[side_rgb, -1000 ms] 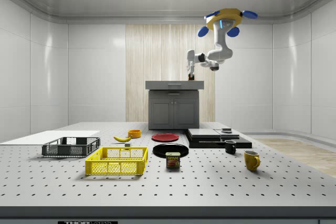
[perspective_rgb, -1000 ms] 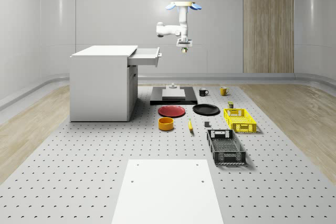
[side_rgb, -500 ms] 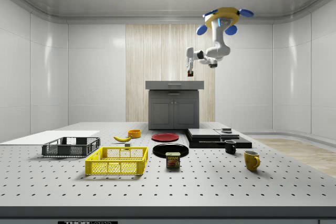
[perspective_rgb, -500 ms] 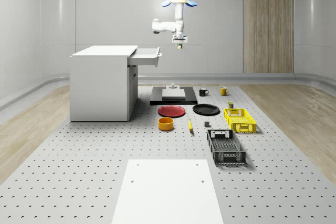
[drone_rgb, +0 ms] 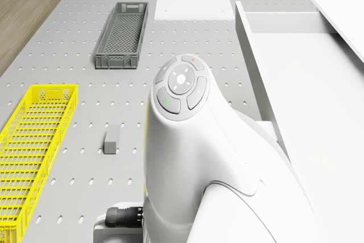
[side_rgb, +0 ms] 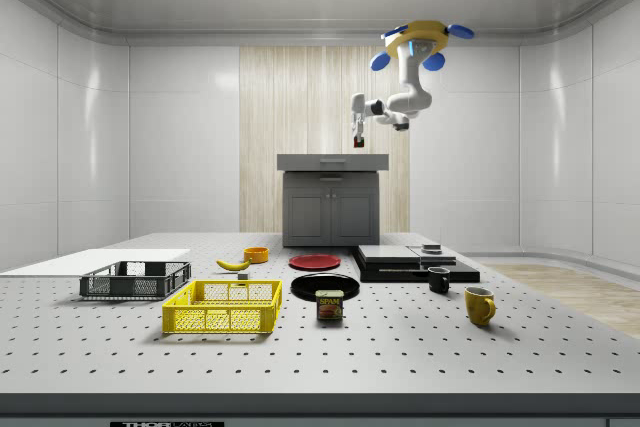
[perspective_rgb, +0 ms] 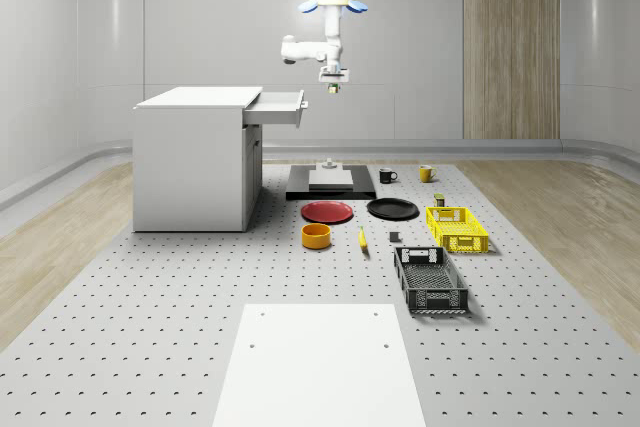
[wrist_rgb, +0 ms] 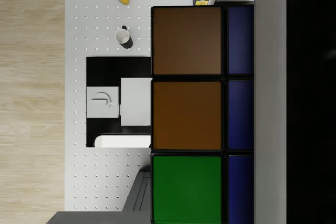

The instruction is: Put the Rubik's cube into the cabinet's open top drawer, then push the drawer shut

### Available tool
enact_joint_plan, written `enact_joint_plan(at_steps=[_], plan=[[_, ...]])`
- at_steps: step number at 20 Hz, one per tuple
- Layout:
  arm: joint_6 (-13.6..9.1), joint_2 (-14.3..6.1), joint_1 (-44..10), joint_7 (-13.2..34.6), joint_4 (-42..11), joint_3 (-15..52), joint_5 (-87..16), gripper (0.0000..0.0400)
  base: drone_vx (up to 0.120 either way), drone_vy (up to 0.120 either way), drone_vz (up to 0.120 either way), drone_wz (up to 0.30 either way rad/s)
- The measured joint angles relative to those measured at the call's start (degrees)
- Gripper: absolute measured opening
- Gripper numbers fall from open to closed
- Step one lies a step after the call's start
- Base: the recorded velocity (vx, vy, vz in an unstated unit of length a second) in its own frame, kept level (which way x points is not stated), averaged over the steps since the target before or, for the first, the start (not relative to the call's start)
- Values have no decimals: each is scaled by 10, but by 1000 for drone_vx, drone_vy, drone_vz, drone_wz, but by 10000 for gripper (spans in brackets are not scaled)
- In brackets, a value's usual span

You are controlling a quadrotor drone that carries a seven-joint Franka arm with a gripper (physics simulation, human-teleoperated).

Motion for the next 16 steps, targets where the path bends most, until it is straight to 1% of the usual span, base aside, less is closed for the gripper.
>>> enact_joint_plan(at_steps=[1, 5, 8, 9, 16], plan=[[0, 0, 0, 0, 0, 0, 0, 325, 120, -120, 0, 0], [1, -1, 0, 0, 0, 0, 0, 325, 10, -120, 0, 0], [2, -2, 0, 0, 0, 0, 1, 325, 120, -120, 0, 0], [2, -2, 0, 0, 0, 0, 1, 325, 40, -120, 0, 0], [3, -3, 0, 0, 0, 0, 1, 325, 0, -120, 0, 0]])
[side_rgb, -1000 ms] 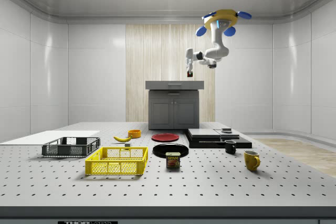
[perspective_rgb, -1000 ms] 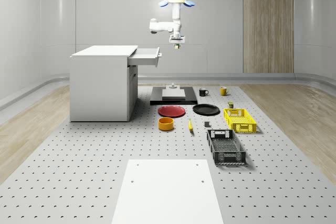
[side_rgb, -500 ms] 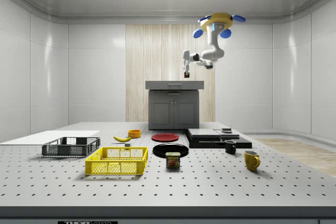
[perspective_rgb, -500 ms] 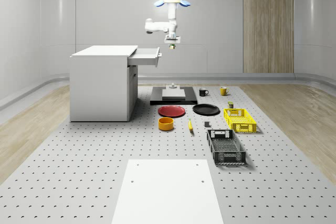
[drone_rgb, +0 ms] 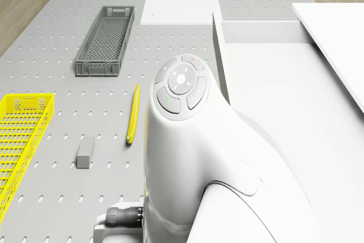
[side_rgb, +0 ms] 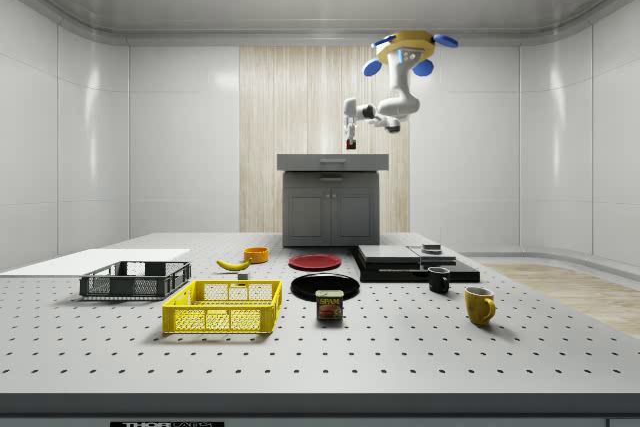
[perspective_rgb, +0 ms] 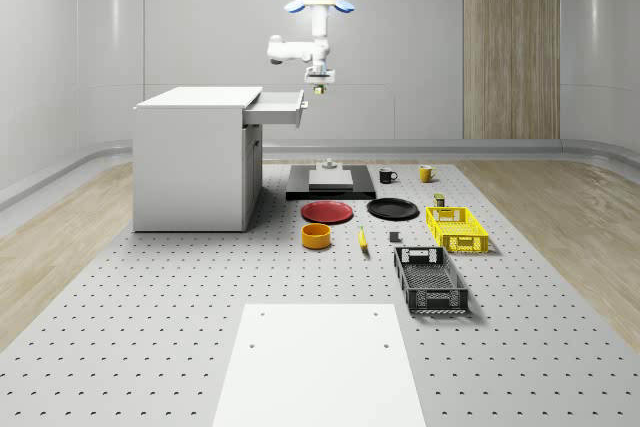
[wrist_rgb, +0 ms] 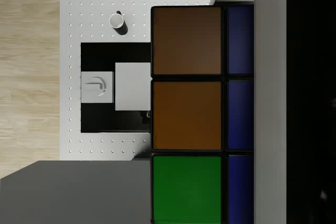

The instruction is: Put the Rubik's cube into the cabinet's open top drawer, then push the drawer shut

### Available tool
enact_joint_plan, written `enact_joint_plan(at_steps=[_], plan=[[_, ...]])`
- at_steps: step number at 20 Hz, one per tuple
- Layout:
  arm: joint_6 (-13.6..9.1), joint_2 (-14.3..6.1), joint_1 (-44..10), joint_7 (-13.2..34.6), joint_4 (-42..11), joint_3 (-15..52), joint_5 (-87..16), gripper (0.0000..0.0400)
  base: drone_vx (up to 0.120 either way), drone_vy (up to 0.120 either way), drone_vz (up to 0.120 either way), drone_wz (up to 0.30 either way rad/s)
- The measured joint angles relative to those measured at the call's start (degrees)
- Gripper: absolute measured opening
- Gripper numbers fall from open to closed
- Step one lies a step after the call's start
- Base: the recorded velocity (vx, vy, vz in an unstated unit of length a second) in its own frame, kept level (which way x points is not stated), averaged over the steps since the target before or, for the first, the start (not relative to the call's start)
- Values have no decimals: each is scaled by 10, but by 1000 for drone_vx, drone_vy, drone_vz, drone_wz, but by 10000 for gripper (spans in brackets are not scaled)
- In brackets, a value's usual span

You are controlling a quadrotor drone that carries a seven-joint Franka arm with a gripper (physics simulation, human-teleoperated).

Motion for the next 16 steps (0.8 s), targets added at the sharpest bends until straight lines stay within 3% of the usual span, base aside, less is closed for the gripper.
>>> enact_joint_plan(at_steps=[5, 16], plan=[[1, -1, 0, 0, 0, 0, 0, 325, 0, -120, 80, 0], [2, -2, 0, 0, 0, 0, 1, 325, 0, -120, 0, 0]])
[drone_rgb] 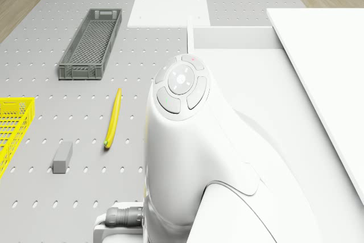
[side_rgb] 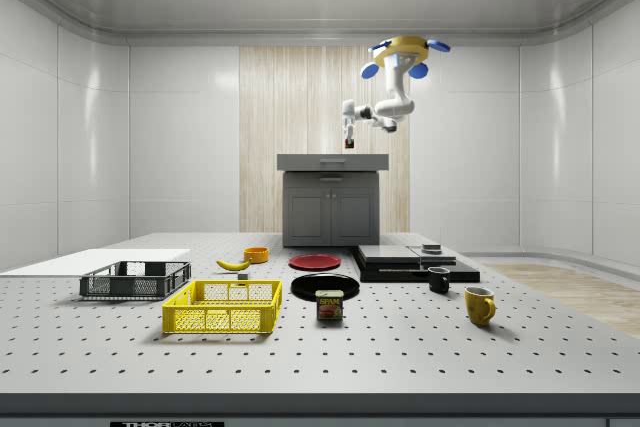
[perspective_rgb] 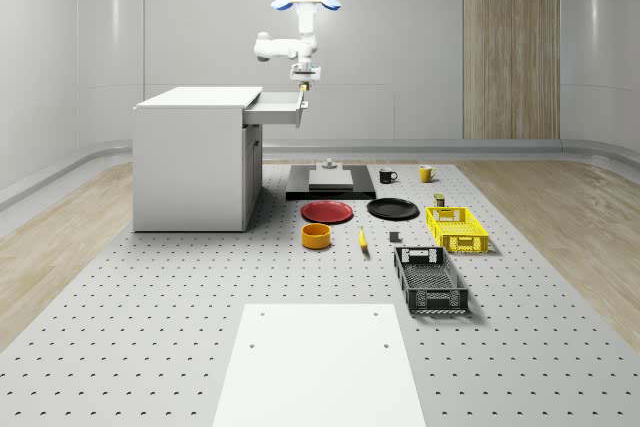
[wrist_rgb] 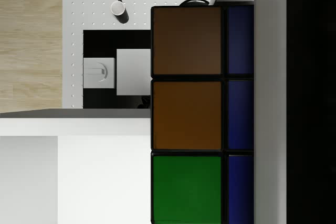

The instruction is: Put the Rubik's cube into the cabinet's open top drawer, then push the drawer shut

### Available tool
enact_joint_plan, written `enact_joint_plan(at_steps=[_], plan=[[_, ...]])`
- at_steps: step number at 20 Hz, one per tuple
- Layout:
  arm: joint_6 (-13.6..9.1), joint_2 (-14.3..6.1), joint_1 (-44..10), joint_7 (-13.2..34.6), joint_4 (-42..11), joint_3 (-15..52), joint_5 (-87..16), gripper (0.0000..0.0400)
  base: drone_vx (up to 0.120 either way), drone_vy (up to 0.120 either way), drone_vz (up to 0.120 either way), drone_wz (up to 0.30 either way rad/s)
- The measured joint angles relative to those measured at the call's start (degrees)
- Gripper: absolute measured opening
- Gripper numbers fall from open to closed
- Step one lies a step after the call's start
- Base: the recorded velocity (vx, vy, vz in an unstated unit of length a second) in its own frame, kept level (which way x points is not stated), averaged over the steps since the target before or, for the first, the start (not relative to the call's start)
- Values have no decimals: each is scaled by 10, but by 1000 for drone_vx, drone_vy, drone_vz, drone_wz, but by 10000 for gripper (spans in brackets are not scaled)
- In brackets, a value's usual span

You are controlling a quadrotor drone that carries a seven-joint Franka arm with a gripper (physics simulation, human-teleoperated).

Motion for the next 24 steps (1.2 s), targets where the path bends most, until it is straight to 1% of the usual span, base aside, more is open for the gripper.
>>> enact_joint_plan(at_steps=[24], plan=[[2, -2, 0, 0, 0, 0, 1, 325, 0, -120, 0, 0]])
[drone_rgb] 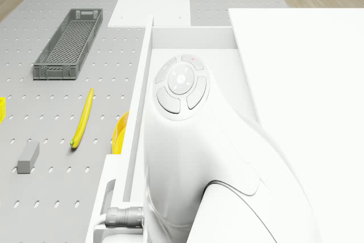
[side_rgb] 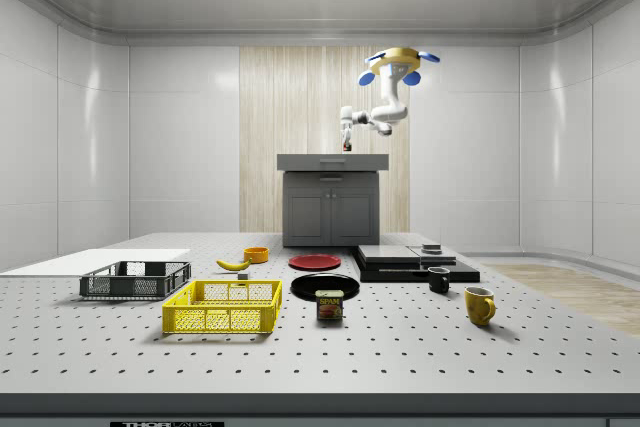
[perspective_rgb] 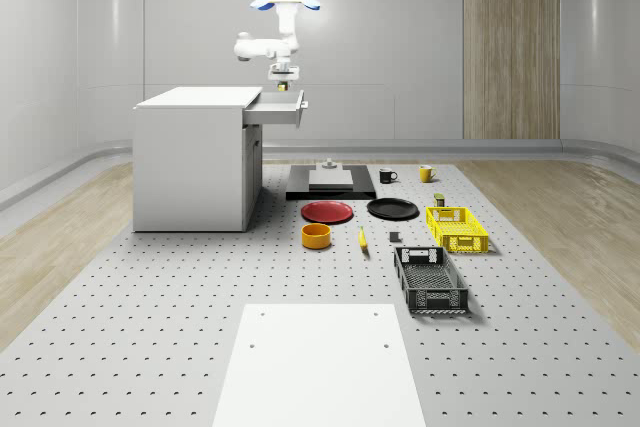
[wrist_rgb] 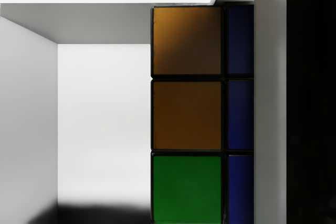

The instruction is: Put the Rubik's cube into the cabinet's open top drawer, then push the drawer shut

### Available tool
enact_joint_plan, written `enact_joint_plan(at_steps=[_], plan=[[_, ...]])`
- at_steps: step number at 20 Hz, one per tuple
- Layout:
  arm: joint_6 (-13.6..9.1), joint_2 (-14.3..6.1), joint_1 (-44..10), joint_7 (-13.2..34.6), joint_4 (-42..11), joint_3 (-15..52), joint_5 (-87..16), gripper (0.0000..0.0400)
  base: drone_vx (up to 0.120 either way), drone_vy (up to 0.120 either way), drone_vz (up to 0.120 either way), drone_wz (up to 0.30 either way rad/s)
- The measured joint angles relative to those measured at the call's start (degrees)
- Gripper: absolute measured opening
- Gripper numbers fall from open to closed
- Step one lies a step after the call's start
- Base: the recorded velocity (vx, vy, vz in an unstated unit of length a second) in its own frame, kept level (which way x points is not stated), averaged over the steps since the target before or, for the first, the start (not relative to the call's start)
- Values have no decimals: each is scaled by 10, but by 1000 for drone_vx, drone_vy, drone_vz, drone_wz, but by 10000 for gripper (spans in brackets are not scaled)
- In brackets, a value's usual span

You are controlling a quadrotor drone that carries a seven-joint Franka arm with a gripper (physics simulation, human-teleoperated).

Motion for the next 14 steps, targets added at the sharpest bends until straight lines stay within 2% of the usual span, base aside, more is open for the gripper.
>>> enact_joint_plan(at_steps=[5, 14], plan=[[8, -1, -3, 1, 3, -24, -23, 325, 0, 0, 0, 0], [32, 0, -16, 3, 19, -106, -101, 325, 0, 0, 0, 0]])
